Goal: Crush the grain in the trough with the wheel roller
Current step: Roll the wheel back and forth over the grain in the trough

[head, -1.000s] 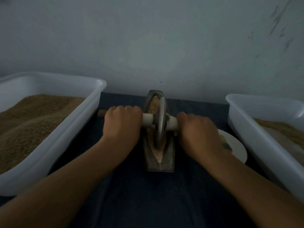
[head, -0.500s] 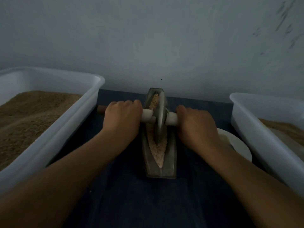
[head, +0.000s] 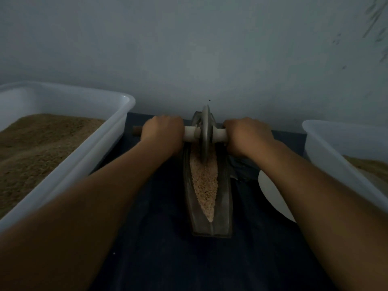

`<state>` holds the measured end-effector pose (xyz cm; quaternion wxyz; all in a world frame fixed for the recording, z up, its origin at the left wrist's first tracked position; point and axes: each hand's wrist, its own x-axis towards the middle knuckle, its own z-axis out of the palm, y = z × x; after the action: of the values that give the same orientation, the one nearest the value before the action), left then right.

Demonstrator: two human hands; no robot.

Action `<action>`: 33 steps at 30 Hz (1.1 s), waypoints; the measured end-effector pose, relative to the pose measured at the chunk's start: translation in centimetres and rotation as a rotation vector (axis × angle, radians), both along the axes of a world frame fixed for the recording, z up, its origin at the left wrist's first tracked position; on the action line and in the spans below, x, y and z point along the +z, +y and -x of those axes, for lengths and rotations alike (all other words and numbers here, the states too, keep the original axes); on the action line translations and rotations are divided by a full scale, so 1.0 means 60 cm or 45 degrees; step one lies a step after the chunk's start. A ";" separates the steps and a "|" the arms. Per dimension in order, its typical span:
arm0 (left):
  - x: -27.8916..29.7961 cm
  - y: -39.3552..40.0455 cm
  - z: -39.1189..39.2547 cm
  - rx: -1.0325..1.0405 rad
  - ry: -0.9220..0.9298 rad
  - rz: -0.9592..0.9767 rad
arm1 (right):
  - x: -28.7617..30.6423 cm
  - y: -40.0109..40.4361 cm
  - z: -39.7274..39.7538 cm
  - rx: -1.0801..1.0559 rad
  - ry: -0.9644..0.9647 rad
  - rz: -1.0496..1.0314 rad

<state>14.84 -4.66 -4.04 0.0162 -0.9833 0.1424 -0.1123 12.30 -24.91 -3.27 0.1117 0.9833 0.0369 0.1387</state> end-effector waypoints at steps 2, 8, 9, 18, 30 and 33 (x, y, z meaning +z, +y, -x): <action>0.002 0.004 0.017 0.000 0.033 -0.023 | -0.002 0.005 0.020 0.014 -0.025 0.015; -0.007 0.011 0.088 -0.034 -0.132 -0.167 | -0.029 0.007 0.119 0.099 -0.195 0.069; -0.007 0.011 0.099 -0.050 -0.170 -0.188 | -0.031 0.008 0.136 0.111 -0.206 0.063; -0.016 0.039 0.172 -0.075 -0.289 -0.102 | -0.025 0.019 0.215 0.198 -0.271 0.130; -0.037 0.011 0.054 -0.128 -0.429 0.051 | -0.035 -0.003 0.082 0.153 -0.264 -0.018; -0.028 0.003 0.012 -0.079 -0.360 0.052 | -0.021 -0.007 0.039 0.148 -0.204 -0.094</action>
<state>14.10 -4.47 -5.70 0.0127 -0.9529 0.1668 -0.2528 9.93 -25.31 -4.56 0.0699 0.9688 0.0797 0.2241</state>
